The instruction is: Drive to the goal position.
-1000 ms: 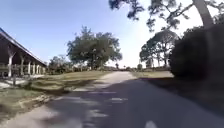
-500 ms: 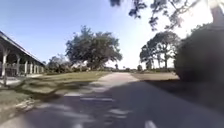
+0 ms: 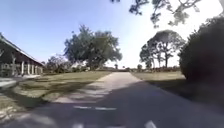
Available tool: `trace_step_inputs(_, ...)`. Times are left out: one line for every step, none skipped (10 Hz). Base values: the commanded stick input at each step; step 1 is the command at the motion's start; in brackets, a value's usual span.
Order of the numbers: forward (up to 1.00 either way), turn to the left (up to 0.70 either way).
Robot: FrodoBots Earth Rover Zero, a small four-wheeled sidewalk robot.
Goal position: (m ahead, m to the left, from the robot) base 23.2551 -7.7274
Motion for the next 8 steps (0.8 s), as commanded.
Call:
trace_step_inputs(1.00,-0.30)
trace_step_inputs(1.00,-0.24)
trace_step_inputs(1.00,-0.08)
trace_step_inputs(1.00,0.00)
trace_step_inputs(1.00,0.00)
trace_step_inputs(1.00,0.00)
trace_step_inputs(1.00,0.00)
trace_step_inputs(1.00,0.00)
